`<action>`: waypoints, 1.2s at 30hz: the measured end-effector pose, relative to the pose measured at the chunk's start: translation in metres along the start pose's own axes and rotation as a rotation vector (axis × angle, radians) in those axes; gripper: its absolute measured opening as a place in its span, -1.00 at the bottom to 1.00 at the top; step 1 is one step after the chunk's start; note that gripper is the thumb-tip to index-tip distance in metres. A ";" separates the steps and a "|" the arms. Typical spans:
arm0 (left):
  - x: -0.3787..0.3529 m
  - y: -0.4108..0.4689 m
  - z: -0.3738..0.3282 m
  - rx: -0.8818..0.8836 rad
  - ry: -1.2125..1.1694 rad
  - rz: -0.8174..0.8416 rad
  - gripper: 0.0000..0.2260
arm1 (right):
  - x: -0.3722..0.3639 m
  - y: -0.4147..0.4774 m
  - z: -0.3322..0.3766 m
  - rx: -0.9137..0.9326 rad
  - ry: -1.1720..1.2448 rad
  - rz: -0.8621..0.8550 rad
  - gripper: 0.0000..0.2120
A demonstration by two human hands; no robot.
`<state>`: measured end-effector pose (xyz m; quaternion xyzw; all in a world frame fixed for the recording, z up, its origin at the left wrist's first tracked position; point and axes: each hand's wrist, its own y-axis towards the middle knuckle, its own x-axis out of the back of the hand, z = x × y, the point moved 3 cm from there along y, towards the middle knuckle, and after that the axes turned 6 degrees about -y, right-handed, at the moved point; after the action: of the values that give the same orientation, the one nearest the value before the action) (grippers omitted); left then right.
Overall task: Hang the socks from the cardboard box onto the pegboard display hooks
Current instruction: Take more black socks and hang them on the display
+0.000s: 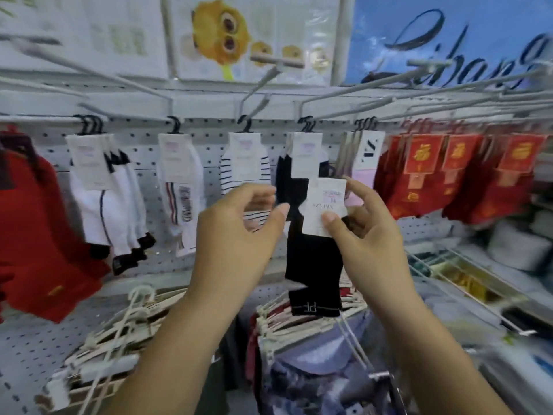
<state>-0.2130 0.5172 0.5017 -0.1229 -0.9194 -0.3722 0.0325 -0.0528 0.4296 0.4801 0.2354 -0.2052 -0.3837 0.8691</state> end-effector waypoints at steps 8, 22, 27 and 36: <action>-0.053 0.040 -0.044 -0.238 0.089 -0.232 -0.78 | 0.031 0.068 -0.015 0.098 0.010 0.024 -0.54; -0.092 0.064 -0.071 -0.359 0.213 -0.393 -0.98 | 0.008 0.140 -0.030 0.294 0.085 0.280 -0.49; -0.094 0.061 -0.075 -0.342 0.237 -0.396 -0.98 | 0.004 0.142 -0.040 0.268 0.084 0.296 -0.53; -0.093 0.059 -0.079 -0.276 0.205 -0.367 -0.93 | 0.018 0.129 -0.052 0.226 0.024 0.279 -0.52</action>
<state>-0.1107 0.4847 0.5839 0.0812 -0.8587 -0.5044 0.0402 0.0600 0.5056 0.5148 0.3053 -0.2675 -0.2309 0.8842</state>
